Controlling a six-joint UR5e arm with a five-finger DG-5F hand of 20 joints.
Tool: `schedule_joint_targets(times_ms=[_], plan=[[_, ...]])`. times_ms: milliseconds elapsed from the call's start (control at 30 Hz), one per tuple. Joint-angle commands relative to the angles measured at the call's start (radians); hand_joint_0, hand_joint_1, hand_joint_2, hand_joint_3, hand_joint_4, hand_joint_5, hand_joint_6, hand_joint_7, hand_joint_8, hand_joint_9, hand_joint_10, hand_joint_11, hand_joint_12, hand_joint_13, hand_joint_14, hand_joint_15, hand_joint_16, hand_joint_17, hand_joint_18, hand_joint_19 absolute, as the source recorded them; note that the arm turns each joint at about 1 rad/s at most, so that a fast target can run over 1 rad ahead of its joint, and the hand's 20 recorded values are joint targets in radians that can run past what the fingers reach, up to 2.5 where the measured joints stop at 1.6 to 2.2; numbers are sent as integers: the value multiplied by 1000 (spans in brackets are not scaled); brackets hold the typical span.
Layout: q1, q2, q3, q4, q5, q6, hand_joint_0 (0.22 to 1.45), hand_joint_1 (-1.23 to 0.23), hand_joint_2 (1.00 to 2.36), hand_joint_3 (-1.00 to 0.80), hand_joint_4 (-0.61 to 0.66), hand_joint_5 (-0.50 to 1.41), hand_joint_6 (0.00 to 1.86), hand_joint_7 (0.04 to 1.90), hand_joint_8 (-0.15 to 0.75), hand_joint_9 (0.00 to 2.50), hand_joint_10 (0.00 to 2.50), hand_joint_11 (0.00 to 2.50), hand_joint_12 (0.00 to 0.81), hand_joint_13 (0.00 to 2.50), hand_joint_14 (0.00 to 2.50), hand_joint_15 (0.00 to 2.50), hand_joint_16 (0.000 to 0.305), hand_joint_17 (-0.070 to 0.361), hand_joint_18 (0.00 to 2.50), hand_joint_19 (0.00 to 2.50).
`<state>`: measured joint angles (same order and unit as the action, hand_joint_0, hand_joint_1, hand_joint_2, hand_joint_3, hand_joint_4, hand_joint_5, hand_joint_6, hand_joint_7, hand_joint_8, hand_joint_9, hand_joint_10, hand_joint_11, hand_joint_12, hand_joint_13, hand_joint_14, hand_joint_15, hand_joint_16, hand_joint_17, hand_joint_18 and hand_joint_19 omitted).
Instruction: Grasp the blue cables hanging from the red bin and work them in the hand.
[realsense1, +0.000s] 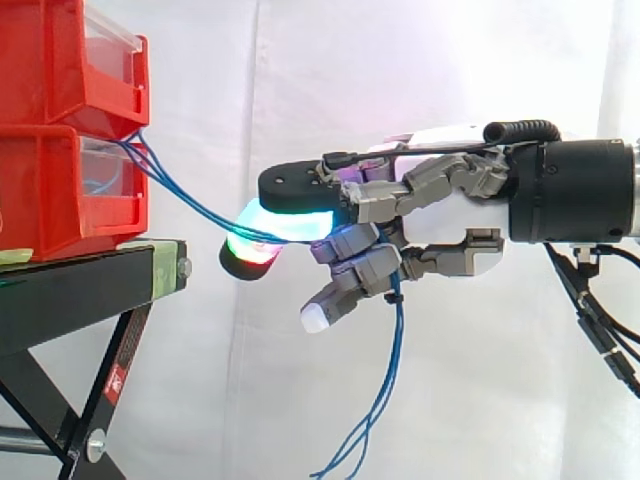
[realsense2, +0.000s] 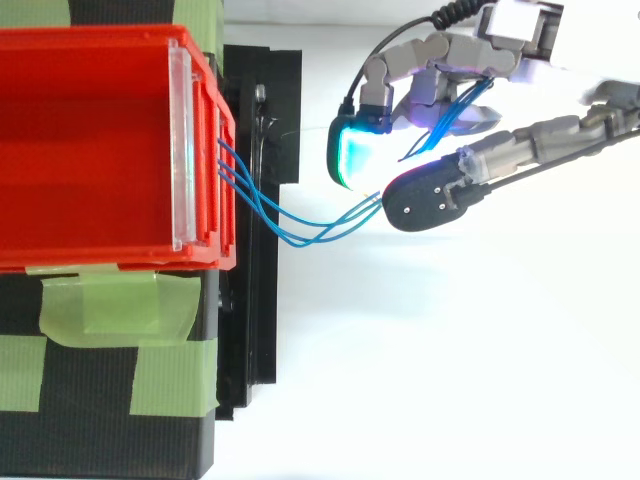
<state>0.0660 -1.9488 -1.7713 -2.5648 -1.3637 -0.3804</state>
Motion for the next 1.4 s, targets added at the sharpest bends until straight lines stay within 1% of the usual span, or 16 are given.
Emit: schedule_joint_targets(times_ms=[0, 67, 100, 233, 333, 533, 633, 667, 867, 933, 1000, 1067, 1167, 1200, 1267, 1367], plan=[[0, -1, 0, 0, 0, 0, 1251, -739, 1020, -303, -112, -162, 576, 1143, 378, 0, 2500, 2500, 452, 262, 2500, 1993, 42, 95, 429, 583], [0, -1, 1, 0, 0, -2, 1224, -727, 1020, -422, -87, -159, 580, 1142, 383, 0, 2500, 2500, 459, 300, 2500, 1978, 42, 93, 507, 632], [0, -1, 1, 0, 0, -2, 1222, -724, 1020, -436, -88, -159, 581, 1142, 385, 0, 2500, 2500, 460, 305, 2500, 1976, 41, 92, 515, 638], [0, -1, 0, 0, 0, -18, 1184, -709, 1017, -597, -58, -155, 578, 1138, 391, 0, 2500, 2500, 469, 354, 2500, 1989, 41, 93, 648, 714], [6, -1, 0, -8, -2, -26, 1132, -709, 1012, -723, -40, -151, 579, 1141, 402, 0, 2500, 2500, 475, 400, 2500, 2004, 41, 93, 798, 873], [12, 1, 0, -26, 2, -29, 1103, -707, 1012, -743, -20, -142, 567, 1147, 405, 29, 2500, 2500, 478, 440, 2500, 2008, 42, 94, 871, 917], [14, -1, 1, -28, 0, -28, 1052, -694, 1010, -782, -1, -130, 553, 1148, 410, 48, 2500, 2500, 483, 468, 2500, 2000, 43, 97, 937, 954], [14, -1, 0, -28, 2, -28, 1043, -691, 1010, -787, 4, -114, 489, 1197, 409, 64, 2500, 2500, 484, 480, 2500, 2032, 42, 94, 978, 1093], [17, -1, 0, -28, 2, -29, 991, -671, 1007, -860, 29, -96, 456, 1213, 423, 97, 2500, 2500, 492, 505, 2500, 2038, 42, 96, 1001, 1090], [17, -1, 1, -28, 2, -29, 995, -668, 1006, -878, 34, -92, 453, 1216, 422, 104, 2500, 2500, 490, 514, 2500, 2031, 43, 96, 1006, 1085], [18, -1, 0, -28, 2, -29, 1000, -667, 1006, -871, 33, -90, 454, 1206, 428, 119, 2500, 2500, 495, 521, 2500, 2019, 43, 96, 1010, 1085], [18, -1, 0, -28, 2, -29, 1035, -667, 1009, -814, 43, -85, 464, 1207, 427, 142, 2500, 2500, 495, 544, 2500, 2026, 43, 96, 1025, 1094], [18, -1, 0, -29, 2, -29, 1090, -661, 1014, -706, 43, -73, 482, 1194, 429, 152, 2500, 2500, 496, 543, 2500, 2010, 42, 95, 975, 989], [18, -1, 0, -29, 2, -29, 1090, -661, 1014, -703, 39, -70, 485, 1185, 429, 153, 2500, 2500, 496, 544, 2500, 2011, 42, 95, 976, 991], [18, -1, 0, -29, 2, -29, 1118, -652, 1020, -566, 42, -55, 485, 1189, 426, 164, 2500, 2500, 499, 547, 2500, 1985, 43, 96, 902, 876], [18, -1, 0, -29, 2, -29, 1124, -653, 1023, -448, 38, -49, 491, 1193, 427, 168, 2500, 2500, 500, 545, 2500, 1992, 42, 96, 870, 817]])
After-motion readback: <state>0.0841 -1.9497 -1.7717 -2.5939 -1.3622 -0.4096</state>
